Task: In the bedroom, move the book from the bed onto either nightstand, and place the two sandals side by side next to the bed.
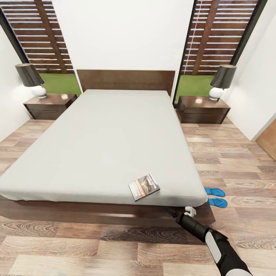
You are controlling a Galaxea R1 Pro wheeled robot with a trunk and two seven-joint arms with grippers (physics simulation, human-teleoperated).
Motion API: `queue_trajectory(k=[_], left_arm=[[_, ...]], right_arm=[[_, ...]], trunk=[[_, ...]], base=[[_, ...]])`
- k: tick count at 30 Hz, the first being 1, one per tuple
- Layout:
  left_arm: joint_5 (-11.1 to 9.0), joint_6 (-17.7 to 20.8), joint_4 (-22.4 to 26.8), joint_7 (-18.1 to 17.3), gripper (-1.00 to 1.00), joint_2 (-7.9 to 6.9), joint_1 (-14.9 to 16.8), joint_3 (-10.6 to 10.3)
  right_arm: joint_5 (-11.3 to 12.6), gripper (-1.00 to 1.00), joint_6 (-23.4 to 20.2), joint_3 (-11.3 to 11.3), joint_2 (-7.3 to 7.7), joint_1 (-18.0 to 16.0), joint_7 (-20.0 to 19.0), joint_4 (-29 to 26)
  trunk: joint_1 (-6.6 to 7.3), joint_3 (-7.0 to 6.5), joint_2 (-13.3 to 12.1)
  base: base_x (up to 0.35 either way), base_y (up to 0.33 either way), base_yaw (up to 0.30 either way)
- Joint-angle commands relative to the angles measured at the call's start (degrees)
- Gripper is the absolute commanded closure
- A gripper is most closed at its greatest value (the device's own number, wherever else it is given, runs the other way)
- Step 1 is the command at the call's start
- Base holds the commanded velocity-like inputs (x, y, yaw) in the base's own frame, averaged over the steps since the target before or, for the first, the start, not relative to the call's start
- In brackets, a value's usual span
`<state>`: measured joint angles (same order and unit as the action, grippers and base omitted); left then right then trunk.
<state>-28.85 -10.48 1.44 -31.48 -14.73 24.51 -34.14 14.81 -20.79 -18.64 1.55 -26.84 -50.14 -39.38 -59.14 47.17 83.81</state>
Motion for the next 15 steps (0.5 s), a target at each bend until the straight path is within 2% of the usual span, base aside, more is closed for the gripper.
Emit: queue_trajectory(k=[1, 7, 12, 15], left_arm=[[-0.41, -0.24, -0.03, -0.15, -1.00, 0.05, 0.02, -0.49], [-0.41, -0.31, -0.03, -0.16, -1.00, 0.22, 0.01, -0.48], [-0.41, -0.30, -0.03, -0.16, -1.00, 0.23, 0.02, -0.48], [-0.41, -0.31, -0.03, -0.16, -1.00, 0.23, 0.01, -0.48]], right_arm=[[0.41, -1.00, -0.46, -0.10, -0.05, -0.04, 0.95, 0.01], [0.64, -1.00, 0.00, -0.08, -0.24, -0.05, 10.82, 0.00], [0.83, -1.00, 0.68, -0.08, -1.58, -0.05, 12.61, 0.05], [2.98, -1.00, 1.96, -0.09, -2.28, -0.05, 12.71, 0.11]], trunk=[[0.00, 0.04, 0.02], [0.00, 0.04, 0.02], [0.00, 0.04, 0.02], [0.00, 0.04, 0.02]], base=[[0.000, 0.000, 0.000], [0.000, 0.000, 0.000], [0.000, 0.000, 0.000], [0.000, 0.000, 0.000]])
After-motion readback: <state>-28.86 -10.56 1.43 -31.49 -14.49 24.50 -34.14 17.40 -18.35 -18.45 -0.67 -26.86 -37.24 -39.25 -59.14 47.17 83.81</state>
